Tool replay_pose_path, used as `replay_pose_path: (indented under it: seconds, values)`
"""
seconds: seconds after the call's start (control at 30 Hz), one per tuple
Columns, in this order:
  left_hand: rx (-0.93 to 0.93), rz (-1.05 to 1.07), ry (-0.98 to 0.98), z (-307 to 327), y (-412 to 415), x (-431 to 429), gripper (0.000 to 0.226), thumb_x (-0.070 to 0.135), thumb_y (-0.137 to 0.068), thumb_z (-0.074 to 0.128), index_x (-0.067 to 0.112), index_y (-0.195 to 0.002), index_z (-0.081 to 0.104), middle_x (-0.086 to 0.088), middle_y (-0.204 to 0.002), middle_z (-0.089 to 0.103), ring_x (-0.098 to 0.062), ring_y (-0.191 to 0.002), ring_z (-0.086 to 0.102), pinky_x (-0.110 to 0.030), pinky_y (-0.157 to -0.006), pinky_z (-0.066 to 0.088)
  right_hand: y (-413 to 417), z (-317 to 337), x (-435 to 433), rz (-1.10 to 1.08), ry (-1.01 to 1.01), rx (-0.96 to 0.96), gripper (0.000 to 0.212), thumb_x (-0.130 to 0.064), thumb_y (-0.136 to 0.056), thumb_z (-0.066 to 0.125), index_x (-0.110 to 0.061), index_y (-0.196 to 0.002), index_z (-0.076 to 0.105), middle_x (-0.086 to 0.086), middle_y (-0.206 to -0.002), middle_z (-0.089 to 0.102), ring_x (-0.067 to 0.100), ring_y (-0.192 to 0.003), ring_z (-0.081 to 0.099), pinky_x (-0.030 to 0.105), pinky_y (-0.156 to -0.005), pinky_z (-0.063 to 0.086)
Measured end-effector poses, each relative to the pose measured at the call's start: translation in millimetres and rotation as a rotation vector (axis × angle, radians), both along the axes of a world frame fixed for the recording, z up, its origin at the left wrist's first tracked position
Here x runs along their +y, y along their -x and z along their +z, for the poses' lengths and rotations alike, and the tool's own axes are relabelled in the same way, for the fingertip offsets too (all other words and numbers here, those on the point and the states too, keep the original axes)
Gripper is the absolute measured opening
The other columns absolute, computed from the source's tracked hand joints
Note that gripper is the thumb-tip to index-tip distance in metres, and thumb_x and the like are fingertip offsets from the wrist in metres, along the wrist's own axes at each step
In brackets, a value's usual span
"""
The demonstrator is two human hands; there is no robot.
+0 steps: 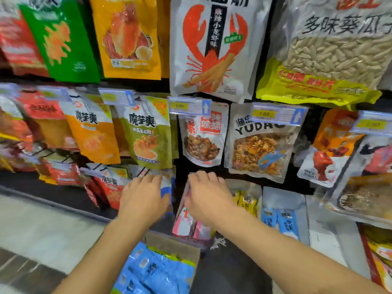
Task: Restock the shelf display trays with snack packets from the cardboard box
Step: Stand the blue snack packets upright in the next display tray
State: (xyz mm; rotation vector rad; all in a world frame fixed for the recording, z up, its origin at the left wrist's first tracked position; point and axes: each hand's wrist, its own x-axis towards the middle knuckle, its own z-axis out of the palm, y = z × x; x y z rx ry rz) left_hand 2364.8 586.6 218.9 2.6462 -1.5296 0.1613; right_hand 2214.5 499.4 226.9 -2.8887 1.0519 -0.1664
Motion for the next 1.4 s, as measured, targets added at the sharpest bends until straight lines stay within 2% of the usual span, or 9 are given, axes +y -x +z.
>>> replay_pose_path:
  seconds: [0.13, 0.23, 0.37, 0.53, 0.67, 0.8, 1.03, 1.17, 1.4]
  values:
    - [0.066, 0.115, -0.061, -34, -33, 32, 0.054, 0.056, -0.091, 0.048, 0.025, -0.134, 0.050, 0.000, -0.134, 0.056, -0.028, -0.124, 0.050, -0.040, -0.097, 0.043, -42, -22, 18, 0.060, 0.004, 0.076, 0.055, -0.043, -0.095, 0.052, -0.010, -0.137, 0.043, 0.013, -0.135, 0.049, 0.038, -0.125, 0.045, 0.049, -0.101, 0.038]
    - [0.133, 0.169, -0.073, -63, -54, 53, 0.044, 0.054, -0.090, 0.047, 0.024, -0.122, 0.054, -0.002, -0.127, 0.059, -0.031, -0.118, 0.053, -0.042, -0.094, 0.045, -70, -44, 27, 0.099, -0.022, 0.101, 0.056, -0.043, -0.095, 0.052, -0.010, -0.139, 0.042, 0.013, -0.136, 0.049, 0.038, -0.123, 0.046, 0.049, -0.100, 0.040]
    - [0.211, 0.239, -0.147, -104, -72, 74, 0.047, 0.051, -0.089, 0.047, 0.027, -0.129, 0.052, 0.001, -0.129, 0.059, -0.029, -0.121, 0.053, -0.041, -0.095, 0.044, -100, -81, 37, 0.138, -0.092, 0.140, 0.055, -0.044, -0.096, 0.052, -0.011, -0.138, 0.041, 0.012, -0.137, 0.048, 0.036, -0.125, 0.044, 0.048, -0.101, 0.041]
    - [0.335, 0.307, -0.291, -156, -84, 88, 0.045, 0.049, -0.092, 0.046, 0.021, -0.127, 0.052, -0.003, -0.132, 0.056, -0.031, -0.123, 0.049, -0.043, -0.097, 0.042, -118, -142, 50, 0.154, -0.180, 0.236, 0.049, -0.043, -0.097, 0.049, -0.012, -0.134, 0.043, 0.013, -0.134, 0.049, 0.036, -0.125, 0.045, 0.048, -0.100, 0.040]
    - [0.408, 0.354, -0.375, -200, -85, 95, 0.049, 0.047, -0.094, 0.047, 0.020, -0.134, 0.047, -0.005, -0.135, 0.054, -0.031, -0.127, 0.047, -0.044, -0.098, 0.042, -122, -187, 56, 0.167, -0.262, 0.327, 0.053, -0.047, -0.097, 0.049, -0.012, -0.136, 0.041, 0.013, -0.134, 0.049, 0.036, -0.124, 0.046, 0.047, -0.099, 0.040]
    - [0.444, 0.369, -0.512, -245, -79, 97, 0.049, 0.046, -0.096, 0.043, 0.018, -0.136, 0.044, -0.005, -0.137, 0.053, -0.030, -0.130, 0.046, -0.042, -0.099, 0.042, -122, -224, 53, 0.159, -0.360, 0.370, 0.057, -0.046, -0.098, 0.049, -0.012, -0.143, 0.037, 0.012, -0.139, 0.046, 0.034, -0.129, 0.043, 0.047, -0.106, 0.038]
    - [0.647, 0.562, -0.531, -316, -64, 95, 0.075, 0.055, -0.095, 0.046, 0.005, -0.148, 0.029, -0.014, -0.139, 0.052, -0.035, -0.128, 0.049, -0.041, -0.099, 0.044, -114, -280, 46, 0.205, -0.391, 0.477, 0.063, -0.051, -0.098, 0.046, -0.014, -0.148, 0.032, 0.011, -0.145, 0.043, 0.033, -0.133, 0.041, 0.047, -0.108, 0.037]
    - [0.749, 0.633, -0.484, -344, -54, 88, 0.091, 0.056, -0.097, 0.045, 0.000, -0.155, 0.002, -0.015, -0.152, 0.035, -0.034, -0.133, 0.046, -0.041, -0.103, 0.042, -118, -306, 41, 0.219, -0.430, 0.505, 0.071, -0.051, -0.099, 0.043, -0.013, -0.155, 0.021, 0.015, -0.152, 0.036, 0.036, -0.138, 0.036, 0.048, -0.111, 0.034]
    - [0.766, 0.688, -0.441, -364, -49, 71, 0.098, 0.044, -0.097, 0.051, -0.005, -0.152, -0.015, -0.017, -0.160, 0.005, -0.028, -0.140, 0.037, -0.035, -0.104, 0.044, -116, -344, 45, 0.204, -0.511, 0.511, 0.070, -0.050, -0.101, 0.041, -0.015, -0.157, 0.018, 0.010, -0.157, 0.032, 0.032, -0.141, 0.032, 0.047, -0.114, 0.032]
